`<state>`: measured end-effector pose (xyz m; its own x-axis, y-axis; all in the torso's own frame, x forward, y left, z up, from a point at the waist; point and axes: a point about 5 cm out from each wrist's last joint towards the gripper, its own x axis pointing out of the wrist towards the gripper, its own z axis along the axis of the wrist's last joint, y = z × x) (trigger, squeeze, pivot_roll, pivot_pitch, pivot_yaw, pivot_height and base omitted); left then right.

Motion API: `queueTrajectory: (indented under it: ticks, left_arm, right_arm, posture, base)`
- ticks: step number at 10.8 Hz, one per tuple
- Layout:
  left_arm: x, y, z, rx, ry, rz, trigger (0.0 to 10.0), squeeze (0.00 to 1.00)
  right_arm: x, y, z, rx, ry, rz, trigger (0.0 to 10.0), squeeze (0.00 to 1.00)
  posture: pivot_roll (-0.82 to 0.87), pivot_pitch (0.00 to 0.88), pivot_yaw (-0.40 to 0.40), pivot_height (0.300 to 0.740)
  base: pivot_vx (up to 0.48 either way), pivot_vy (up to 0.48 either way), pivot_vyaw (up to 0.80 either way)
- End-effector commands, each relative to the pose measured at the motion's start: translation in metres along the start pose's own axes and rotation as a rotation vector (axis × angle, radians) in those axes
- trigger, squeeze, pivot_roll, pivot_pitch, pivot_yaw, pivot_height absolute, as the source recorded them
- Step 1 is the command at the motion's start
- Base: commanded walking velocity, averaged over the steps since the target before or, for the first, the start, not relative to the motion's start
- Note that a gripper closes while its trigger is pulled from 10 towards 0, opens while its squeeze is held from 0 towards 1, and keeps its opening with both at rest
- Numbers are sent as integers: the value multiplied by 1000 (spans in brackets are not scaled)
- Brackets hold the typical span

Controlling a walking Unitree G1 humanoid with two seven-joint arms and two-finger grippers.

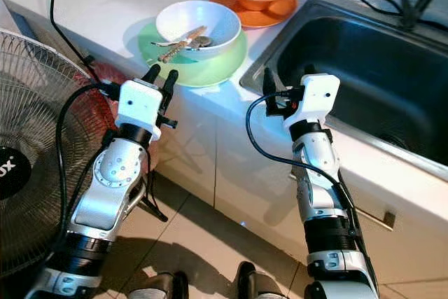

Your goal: Kitchen organization

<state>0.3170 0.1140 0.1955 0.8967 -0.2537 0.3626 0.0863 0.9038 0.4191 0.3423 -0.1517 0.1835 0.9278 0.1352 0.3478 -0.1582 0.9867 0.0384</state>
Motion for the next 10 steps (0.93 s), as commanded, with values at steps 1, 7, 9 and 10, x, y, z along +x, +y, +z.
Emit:
queueTrajectory:
  ticks: [1,7,9,10]
  left_arm:
    - [1,-3,10,50,-52,-19,10000,0]
    - [-2,-5,3,-5,-27,19,10000,0]
    - [-4,0,-10,-241,42,132,10000,0]
    - [-4,-3,-9,-231,41,114,10000,0]
  right_arm:
    - [-2,-5,1,-10,-7,-13,10000,0]
    - [-1,-8,0,-16,-2,-24,10000,0]
    - [-1,-8,0,-19,0,-27,10000,0]
    - [-1,-8,0,-19,1,-28,10000,0]
  posture:
    - [75,172,-36,740]
    - [75,176,-39,740]
    - [73,176,-39,740]
    - [73,176,-39,740]
  base:
    - [0,0,0]
    - [0,0,0]
    - [0,0,0]
    - [0,0,0]
